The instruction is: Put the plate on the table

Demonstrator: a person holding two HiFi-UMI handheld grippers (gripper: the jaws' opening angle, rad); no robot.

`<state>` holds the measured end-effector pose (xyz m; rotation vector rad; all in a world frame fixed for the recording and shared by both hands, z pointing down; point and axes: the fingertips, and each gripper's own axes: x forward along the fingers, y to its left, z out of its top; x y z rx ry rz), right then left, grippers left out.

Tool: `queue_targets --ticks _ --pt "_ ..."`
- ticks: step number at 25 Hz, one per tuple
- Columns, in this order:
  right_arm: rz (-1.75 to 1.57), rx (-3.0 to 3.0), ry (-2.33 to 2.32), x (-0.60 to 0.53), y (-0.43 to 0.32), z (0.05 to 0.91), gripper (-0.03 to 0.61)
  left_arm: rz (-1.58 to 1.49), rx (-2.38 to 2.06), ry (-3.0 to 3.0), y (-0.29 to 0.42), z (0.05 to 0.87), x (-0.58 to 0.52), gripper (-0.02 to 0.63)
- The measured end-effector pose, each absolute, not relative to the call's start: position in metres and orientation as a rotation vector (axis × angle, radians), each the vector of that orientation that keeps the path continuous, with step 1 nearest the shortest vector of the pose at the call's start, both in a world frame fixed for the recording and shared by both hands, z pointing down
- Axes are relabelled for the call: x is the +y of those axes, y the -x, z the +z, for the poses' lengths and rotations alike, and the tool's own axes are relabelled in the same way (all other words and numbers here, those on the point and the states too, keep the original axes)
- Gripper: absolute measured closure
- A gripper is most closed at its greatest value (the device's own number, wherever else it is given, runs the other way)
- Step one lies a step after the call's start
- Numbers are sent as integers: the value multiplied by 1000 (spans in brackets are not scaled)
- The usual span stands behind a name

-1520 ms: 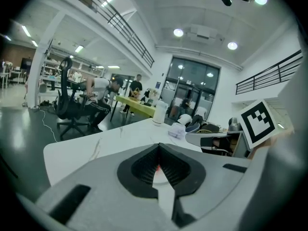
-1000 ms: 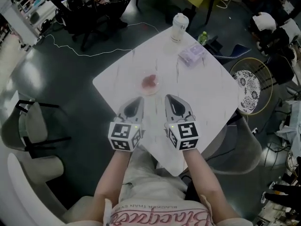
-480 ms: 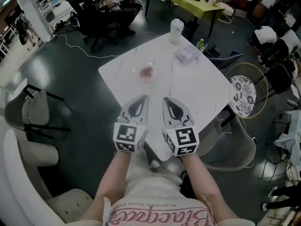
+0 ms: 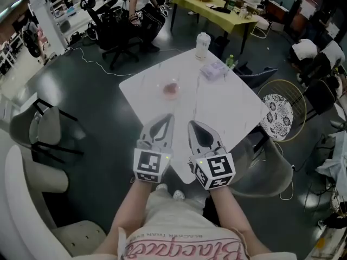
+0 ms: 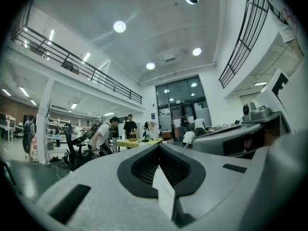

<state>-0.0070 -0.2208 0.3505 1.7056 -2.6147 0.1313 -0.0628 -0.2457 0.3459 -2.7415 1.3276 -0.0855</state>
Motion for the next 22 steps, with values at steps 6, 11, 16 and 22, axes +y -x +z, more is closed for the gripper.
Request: queue_targets --ticks 6,11,16,22 --pt "82 -2628 -1703 -210 17 335 577 -79 1311 2754 67 339 -236 609" --pt "49 -2626 -1699 -209 20 326 577 -71 1275 2760 67 336 -234 609" --pt "46 -2620 -1676 -213 22 327 577 -63 1259 2770 67 334 -238 609" --pt "34 -2628 -1646 -221 29 325 577 -66 1239 2776 65 334 -243 609"
